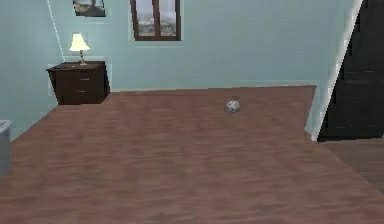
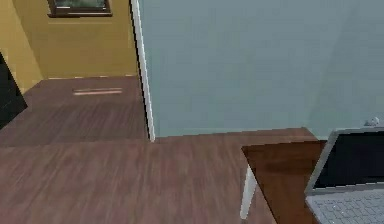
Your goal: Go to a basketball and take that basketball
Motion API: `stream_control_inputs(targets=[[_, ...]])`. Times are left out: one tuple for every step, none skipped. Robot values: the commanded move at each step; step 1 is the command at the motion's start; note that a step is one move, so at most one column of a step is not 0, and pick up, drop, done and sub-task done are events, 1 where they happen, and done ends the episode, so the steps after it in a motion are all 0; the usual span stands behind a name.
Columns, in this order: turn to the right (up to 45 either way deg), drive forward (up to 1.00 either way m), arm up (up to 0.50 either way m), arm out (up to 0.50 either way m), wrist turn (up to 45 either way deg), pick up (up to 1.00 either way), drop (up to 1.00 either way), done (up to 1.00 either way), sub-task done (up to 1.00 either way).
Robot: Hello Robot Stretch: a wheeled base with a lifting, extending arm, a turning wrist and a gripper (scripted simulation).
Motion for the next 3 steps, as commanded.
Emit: stream_control_inputs(targets=[[0.0,0.10,0.00,0.00,0.0,0.00,0.00,0.00,0.00],[45.0,0.00,0.00,0.00,0.0,0.00,0.00,0.00,0.00],[45.0,0.00,0.00,0.00,0.0,0.00,0.00,0.00,0.00]])
